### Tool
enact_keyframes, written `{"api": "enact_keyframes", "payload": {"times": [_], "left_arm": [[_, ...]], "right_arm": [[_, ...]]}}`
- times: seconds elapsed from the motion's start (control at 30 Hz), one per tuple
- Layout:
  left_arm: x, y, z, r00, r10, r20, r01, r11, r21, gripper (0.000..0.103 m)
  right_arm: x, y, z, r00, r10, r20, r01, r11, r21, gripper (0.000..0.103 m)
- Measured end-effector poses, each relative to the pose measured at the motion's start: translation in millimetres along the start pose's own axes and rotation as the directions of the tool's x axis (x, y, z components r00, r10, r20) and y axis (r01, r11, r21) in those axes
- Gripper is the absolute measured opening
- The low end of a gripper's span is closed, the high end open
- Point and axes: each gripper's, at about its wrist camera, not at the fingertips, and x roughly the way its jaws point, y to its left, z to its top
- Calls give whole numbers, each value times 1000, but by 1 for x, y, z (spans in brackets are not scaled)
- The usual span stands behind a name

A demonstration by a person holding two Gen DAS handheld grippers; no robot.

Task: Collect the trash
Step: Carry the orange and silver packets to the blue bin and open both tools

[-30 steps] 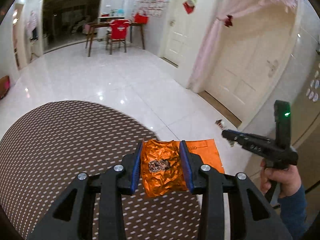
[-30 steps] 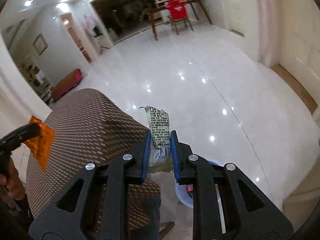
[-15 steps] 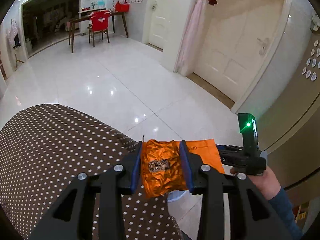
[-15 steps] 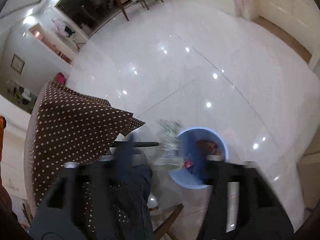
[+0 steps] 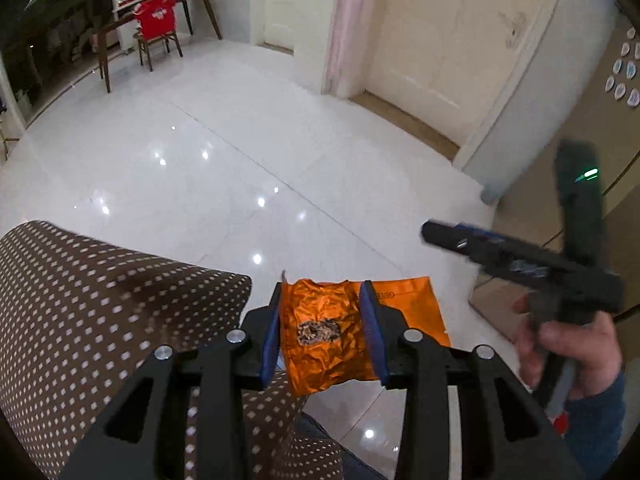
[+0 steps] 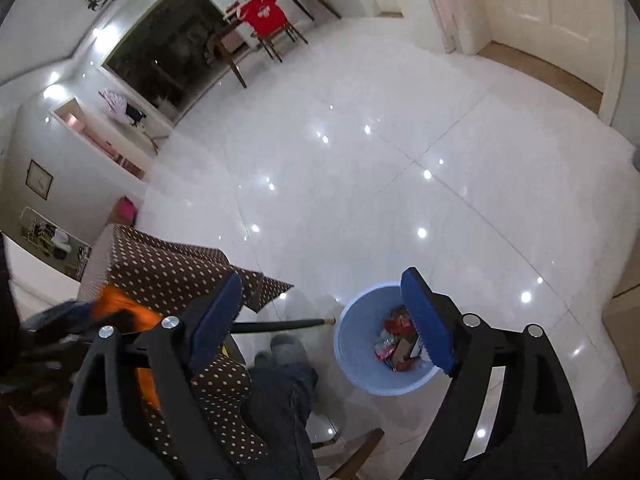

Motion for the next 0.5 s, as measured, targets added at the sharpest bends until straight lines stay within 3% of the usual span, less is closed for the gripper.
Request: {"api": "enact_keyframes", "payload": {"times": [0.1, 0.3, 0.5], "left_arm": [[6, 4, 6, 999, 34, 5, -33, 999, -31, 86], [-14, 17, 3, 996, 70, 59, -66, 995, -69, 89], [-54, 24, -12, 983, 104, 154, -87, 990, -113, 95]], "right_arm": [[-12, 4, 1, 1000, 3, 22, -3, 1000, -5, 86], [-18, 16, -5, 1000, 7, 28, -6, 1000, -23, 96], [-20, 42, -12, 1000, 0, 18, 1, 998, -61, 97]]}}
